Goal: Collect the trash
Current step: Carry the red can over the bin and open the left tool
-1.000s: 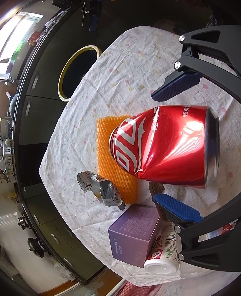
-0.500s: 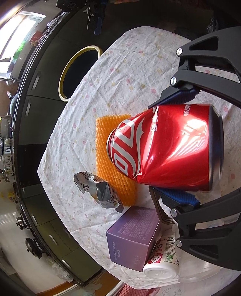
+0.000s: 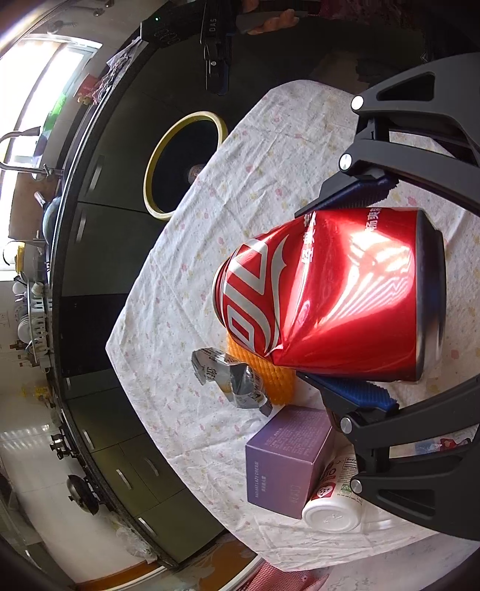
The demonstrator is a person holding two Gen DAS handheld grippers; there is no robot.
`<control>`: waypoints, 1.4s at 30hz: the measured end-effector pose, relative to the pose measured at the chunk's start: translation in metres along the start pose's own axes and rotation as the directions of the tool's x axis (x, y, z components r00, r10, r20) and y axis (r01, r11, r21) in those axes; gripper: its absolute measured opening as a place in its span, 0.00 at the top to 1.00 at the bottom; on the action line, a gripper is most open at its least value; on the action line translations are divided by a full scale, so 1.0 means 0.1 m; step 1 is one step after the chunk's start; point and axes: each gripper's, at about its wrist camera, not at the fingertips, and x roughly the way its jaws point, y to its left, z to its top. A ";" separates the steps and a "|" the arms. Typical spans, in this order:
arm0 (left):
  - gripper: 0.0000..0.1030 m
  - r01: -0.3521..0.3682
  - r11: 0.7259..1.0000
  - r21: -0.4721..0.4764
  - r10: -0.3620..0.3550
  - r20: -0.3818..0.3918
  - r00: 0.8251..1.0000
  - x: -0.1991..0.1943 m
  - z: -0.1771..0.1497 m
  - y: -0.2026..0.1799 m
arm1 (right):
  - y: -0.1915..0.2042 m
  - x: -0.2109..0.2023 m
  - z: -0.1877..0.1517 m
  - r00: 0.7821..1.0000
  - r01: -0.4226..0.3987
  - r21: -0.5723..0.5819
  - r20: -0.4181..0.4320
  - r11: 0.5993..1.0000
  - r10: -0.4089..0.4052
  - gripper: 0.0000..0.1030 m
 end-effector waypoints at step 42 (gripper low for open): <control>0.06 0.200 0.974 0.103 -0.214 0.158 0.964 0.50 1.76 -1.21 | -0.69 -0.39 -0.09 0.989 0.116 0.113 0.077 0.987 -0.125 0.30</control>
